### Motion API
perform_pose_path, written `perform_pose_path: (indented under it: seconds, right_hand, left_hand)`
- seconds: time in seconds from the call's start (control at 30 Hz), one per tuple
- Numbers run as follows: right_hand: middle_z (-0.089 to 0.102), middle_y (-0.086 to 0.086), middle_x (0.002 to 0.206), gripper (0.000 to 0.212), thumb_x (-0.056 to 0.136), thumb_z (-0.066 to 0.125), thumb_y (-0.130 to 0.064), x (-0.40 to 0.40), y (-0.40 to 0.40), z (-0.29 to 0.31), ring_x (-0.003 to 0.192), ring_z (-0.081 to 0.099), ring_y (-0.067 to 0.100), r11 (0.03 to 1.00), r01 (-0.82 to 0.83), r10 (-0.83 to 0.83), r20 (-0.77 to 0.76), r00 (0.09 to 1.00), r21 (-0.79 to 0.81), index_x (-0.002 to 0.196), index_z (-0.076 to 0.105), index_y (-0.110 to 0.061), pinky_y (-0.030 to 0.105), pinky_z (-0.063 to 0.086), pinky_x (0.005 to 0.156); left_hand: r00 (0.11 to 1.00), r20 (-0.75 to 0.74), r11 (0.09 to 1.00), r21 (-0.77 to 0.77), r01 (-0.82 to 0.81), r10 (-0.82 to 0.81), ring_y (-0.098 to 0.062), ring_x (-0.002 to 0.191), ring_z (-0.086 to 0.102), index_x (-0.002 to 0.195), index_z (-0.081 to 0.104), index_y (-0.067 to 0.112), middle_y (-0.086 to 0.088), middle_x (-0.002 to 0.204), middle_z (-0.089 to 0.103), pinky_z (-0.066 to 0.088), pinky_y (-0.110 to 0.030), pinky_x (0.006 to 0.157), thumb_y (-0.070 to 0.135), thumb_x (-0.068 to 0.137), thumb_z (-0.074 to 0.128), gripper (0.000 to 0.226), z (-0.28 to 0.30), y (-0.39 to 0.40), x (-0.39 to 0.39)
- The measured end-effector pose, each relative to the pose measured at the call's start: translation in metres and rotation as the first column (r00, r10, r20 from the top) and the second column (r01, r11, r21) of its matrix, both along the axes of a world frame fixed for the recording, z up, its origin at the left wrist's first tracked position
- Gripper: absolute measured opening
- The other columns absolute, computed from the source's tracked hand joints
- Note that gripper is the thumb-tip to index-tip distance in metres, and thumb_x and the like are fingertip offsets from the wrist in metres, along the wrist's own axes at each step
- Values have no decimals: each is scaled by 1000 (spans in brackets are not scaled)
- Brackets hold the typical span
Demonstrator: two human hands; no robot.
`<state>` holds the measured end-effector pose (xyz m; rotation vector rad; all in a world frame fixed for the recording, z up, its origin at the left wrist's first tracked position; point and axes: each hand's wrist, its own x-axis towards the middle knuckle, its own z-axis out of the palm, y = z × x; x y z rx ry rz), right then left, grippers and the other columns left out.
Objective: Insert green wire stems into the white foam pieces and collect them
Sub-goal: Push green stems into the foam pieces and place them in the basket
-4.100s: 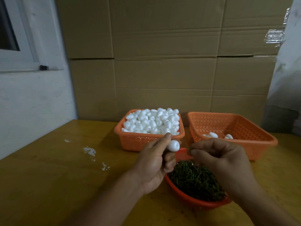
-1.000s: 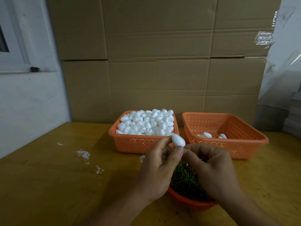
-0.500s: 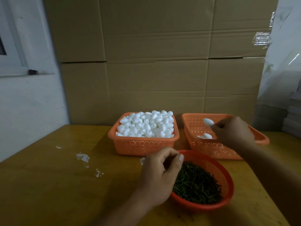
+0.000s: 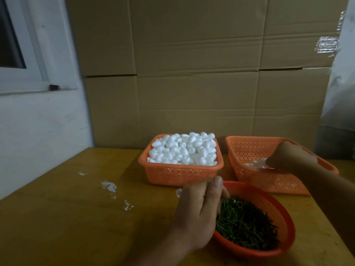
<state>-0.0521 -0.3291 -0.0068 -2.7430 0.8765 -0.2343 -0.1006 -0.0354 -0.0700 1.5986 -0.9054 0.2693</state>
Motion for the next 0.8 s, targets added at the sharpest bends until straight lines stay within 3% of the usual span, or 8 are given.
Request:
perform_pose_path:
  seconds: [0.2,0.3,0.43,0.53,0.6,0.7,0.77,0.8]
  right_hand:
    - [70,7,78,16,91,64,-29,-4,3,0,72,68,24,999,18,-15,71,997,-43,86,67,-14,43,61,77]
    - [68,10,68,24,90,64,-28,-14,10,1,59,64,22,998,38,-27,221,975,-43,74,67,-10,36,59,65]
    - [61,9,55,35,94,61,-26,-39,34,-3,47,51,20,995,-84,95,360,928,-45,64,66,-9,31,43,51]
    - [68,7,64,22,93,60,-17,-68,58,-7,43,56,20,980,-188,199,465,863,-70,76,72,-12,28,39,46]
    - [72,-7,76,20,94,60,-13,-90,77,-10,46,63,12,961,-274,256,510,821,-40,94,71,-31,28,48,41]
    - [73,-12,95,29,95,61,-14,-111,95,-20,67,72,18,920,-389,317,504,803,41,111,68,-37,34,58,59]
    - [74,-16,96,31,93,66,-18,-118,99,-26,84,71,8,905,-424,359,465,809,40,116,68,-37,34,55,81]
    - [73,-19,93,30,91,68,-20,-120,100,-29,87,69,2,897,-441,378,457,805,36,116,69,-37,32,53,86]
  left_hand:
    - [998,63,1000,26,-6,5,-17,50,51,80,65,22,-1,56,53,42,-39,49,49,101,42,41,1,0,-1]
    - [997,71,998,63,-8,4,-7,49,45,77,62,21,9,55,49,37,-31,47,43,99,50,33,1,1,-1]
    - [997,81,997,79,-18,11,-6,49,47,73,57,22,12,56,51,37,-24,49,35,95,60,25,1,0,-1]
    - [996,91,995,98,-34,25,-6,50,48,72,56,22,11,56,52,37,-21,49,31,94,65,25,1,1,-2]
    - [996,83,993,109,-45,36,-6,51,48,72,53,23,8,57,52,37,-22,49,31,93,68,27,1,1,-2]
    - [989,88,983,130,-127,116,-7,51,44,70,46,27,10,58,47,35,-21,49,30,91,72,33,0,2,2]
    - [982,80,971,152,-183,172,-6,53,45,74,45,28,13,60,48,35,-18,50,27,91,72,33,3,4,8]
    - [978,71,965,161,-206,197,-4,56,49,77,46,29,15,63,51,39,-18,52,23,91,72,30,6,5,14]
